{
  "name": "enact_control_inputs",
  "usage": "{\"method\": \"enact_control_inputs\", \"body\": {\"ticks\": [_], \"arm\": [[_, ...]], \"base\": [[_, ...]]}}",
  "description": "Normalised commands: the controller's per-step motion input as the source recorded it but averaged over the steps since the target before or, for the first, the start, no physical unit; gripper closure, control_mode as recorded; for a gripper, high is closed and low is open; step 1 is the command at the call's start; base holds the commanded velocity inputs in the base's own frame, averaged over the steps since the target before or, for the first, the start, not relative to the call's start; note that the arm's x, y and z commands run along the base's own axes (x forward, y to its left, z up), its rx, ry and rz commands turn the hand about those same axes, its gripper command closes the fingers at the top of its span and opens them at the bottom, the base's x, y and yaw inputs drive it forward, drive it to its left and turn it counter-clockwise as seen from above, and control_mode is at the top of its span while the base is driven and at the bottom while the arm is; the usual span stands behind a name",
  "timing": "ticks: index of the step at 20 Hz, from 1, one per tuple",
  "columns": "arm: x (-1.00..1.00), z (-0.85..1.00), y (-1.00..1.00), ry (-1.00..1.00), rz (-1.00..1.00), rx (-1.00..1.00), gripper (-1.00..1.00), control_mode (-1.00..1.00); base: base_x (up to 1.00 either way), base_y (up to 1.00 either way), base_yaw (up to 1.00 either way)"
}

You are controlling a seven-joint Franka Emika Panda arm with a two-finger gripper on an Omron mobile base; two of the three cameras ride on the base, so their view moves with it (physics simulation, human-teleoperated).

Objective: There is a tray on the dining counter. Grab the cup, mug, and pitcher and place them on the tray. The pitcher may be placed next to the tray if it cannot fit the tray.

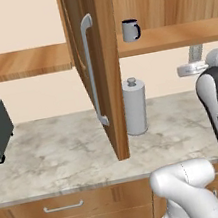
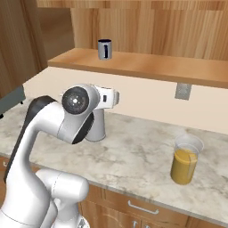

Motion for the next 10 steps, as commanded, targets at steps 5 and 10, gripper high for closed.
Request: {"method": "enact_control_inputs", "body": {"ticks": [5, 10], "arm": [[0.00, 0.62, 0.00, 0.00, 0.00, 0.00, -1.00, -1.00], [0.00, 0.57, 0.02, 0.04, 0.00, -0.01, -1.00, -1.00]], "base": [[0.00, 0.00, 0.00], [0.00, 0.00, 0.00]]}}
